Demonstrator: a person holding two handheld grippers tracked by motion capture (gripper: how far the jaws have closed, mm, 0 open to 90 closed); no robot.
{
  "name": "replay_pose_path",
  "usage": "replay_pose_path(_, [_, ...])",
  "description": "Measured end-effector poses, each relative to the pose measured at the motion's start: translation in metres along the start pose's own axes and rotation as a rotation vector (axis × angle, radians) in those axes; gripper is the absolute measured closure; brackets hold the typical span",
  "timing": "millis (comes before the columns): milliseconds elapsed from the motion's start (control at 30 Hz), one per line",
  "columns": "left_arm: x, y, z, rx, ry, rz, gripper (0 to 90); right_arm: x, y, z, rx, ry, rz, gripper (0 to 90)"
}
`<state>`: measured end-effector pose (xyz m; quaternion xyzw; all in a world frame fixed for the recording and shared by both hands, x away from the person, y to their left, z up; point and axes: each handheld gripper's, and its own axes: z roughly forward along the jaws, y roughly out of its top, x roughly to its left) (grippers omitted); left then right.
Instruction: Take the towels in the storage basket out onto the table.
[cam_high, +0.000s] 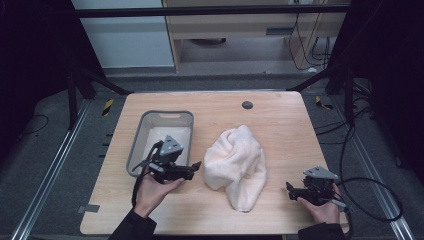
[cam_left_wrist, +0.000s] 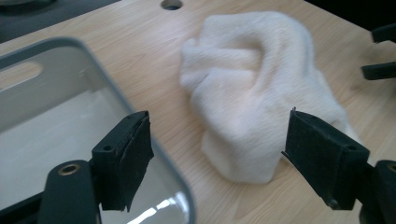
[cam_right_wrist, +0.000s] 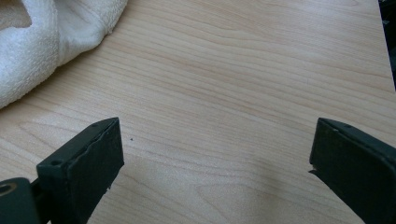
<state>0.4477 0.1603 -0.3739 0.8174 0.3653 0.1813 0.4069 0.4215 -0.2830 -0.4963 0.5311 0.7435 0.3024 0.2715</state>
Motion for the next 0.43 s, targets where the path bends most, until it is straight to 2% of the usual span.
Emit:
replay_pose_path(200, [0.029, -0.035, -0.027, -0.043, 0.072, -0.084, 22.2, 0.0, -0.001, -0.001, -0.004, -0.006, 0.002, 2.7])
replay_pose_path(433, [0.051, -0.06, -0.046, -0.057, 0.14, -0.14, 22.4, 0.001, -0.002, -0.002, -0.006, -0.007, 0.007, 2.7])
